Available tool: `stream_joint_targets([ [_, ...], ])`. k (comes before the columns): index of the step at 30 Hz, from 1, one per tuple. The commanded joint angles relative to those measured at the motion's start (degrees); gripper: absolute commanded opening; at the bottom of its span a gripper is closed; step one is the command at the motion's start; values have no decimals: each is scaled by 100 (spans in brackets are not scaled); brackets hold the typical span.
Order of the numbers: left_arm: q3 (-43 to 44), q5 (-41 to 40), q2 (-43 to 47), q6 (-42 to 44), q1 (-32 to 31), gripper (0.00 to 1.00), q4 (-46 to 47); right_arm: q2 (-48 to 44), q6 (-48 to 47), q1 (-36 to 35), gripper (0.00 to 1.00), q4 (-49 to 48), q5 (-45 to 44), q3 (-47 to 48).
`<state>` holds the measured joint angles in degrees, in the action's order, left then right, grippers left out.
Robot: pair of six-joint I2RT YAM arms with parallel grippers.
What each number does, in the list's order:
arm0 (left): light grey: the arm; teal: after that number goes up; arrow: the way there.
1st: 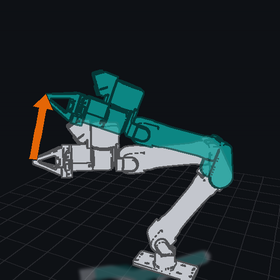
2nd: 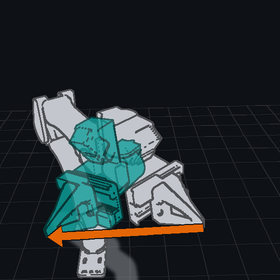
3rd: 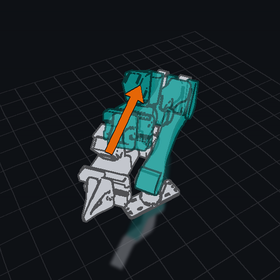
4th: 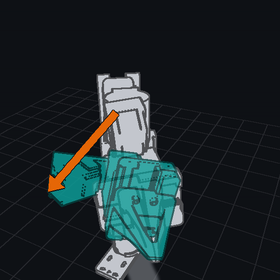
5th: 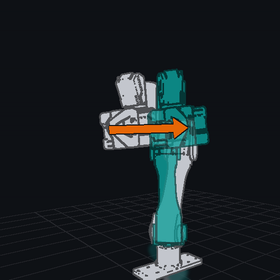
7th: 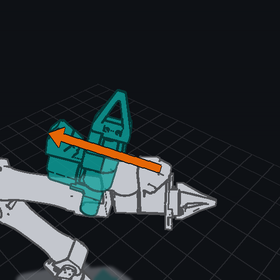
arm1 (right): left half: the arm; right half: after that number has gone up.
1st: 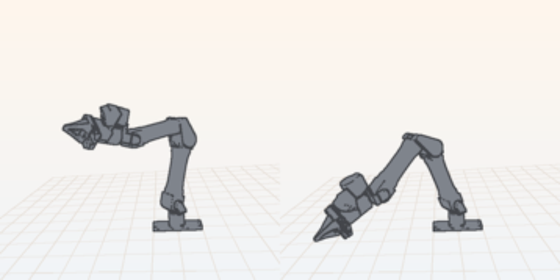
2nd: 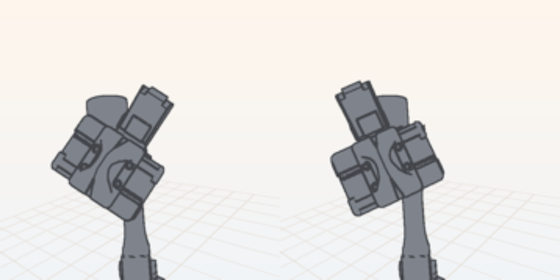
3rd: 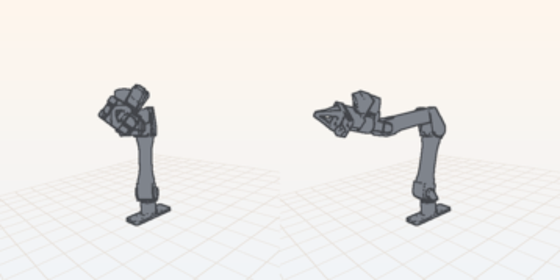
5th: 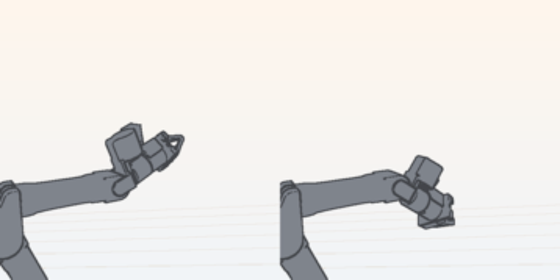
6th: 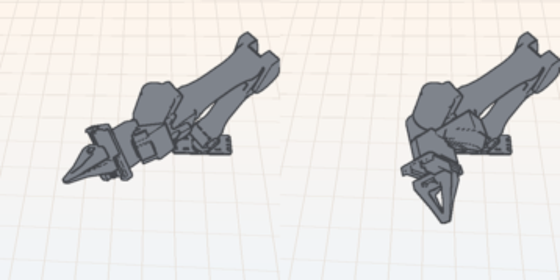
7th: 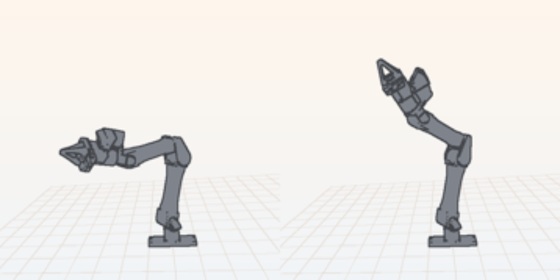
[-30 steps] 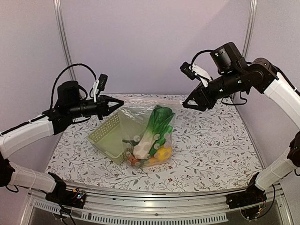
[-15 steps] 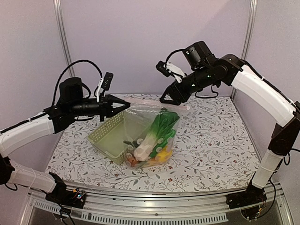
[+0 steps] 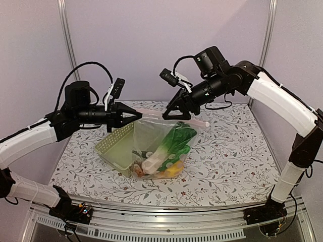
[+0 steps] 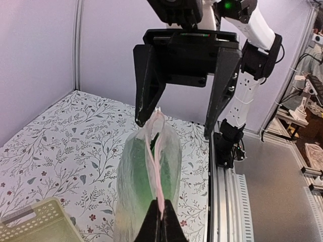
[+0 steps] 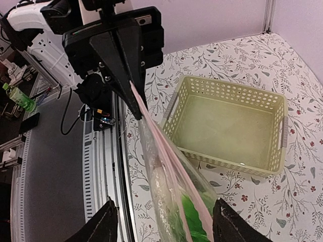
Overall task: Place the food in the zip-top bag and seal the zipper
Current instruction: Pass from the left arm to the right
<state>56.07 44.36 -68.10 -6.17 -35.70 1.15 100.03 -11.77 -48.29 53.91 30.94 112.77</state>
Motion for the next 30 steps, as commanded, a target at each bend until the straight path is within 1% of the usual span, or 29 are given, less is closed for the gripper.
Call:
stream_joint_targets([
  [1,182,80,81,239,-65,0,-97,-22,34,-55,63,-64,563,-150],
  [8,357,166,48,585,-126,0,-580,32,-18,-57,63,-169,-161,-203],
  [11,465,109,9,786,-194,0,-801,81,-78,-57,62,-246,-198,-197],
  [15,504,80,13,877,-217,0,-861,127,-172,-57,60,-301,-267,-290],
  [17,526,-1,12,910,-222,0,-869,129,-236,-62,57,-298,-159,-373],
  [20,543,-126,9,971,-218,0,-855,110,-273,-64,46,-257,221,-503],
  [22,538,-226,15,987,-219,0,-832,56,-273,-105,36,-241,301,-600],
  [24,499,-319,9,1000,-218,0,-805,-1,-273,-110,24,-219,276,-671],
  [25,482,-379,13,998,-218,0,-805,-34,-266,-111,17,-220,207,-695],
  [26,457,-467,15,984,-218,0,-782,-57,-265,-111,7,-232,88,-707],
  [27,407,-563,24,975,-218,0,-755,-89,-258,-113,0,-234,-110,-712],
  [28,360,-726,34,917,-219,5,-688,-125,-277,-96,0,-227,-336,-720],
  [30,302,-1297,65,745,-222,29,-576,-194,-336,28,0,-198,-917,-734],
])
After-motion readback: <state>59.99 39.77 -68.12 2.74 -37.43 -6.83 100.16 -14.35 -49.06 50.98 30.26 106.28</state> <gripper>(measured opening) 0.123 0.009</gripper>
